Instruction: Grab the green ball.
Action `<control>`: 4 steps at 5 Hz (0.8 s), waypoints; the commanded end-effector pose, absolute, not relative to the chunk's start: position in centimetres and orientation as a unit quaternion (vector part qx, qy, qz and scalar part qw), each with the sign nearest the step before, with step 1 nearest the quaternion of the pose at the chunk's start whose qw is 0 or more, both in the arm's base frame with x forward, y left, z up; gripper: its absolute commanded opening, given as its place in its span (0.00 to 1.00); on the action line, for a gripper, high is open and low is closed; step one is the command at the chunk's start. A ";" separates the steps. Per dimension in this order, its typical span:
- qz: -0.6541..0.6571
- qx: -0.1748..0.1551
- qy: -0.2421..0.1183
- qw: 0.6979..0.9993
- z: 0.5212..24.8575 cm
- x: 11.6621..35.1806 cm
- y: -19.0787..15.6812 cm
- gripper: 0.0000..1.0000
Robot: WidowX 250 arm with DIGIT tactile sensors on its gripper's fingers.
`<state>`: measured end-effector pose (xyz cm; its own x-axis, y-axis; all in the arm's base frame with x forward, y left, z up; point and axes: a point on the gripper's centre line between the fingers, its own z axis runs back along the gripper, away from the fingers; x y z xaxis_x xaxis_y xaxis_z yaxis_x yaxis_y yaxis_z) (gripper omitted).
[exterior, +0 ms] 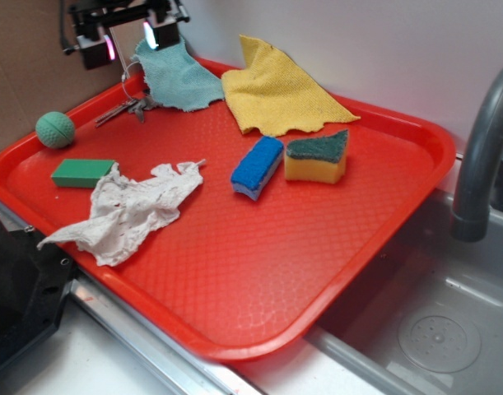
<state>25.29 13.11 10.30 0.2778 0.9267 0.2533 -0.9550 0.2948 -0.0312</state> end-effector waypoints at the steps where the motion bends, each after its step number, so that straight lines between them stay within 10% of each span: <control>1: 0.538 0.022 -0.222 0.813 16.9 20.4 12.7 1.00; 4: 0.615 0.043 -0.122 0.778 10.4 17.3 14.7 1.00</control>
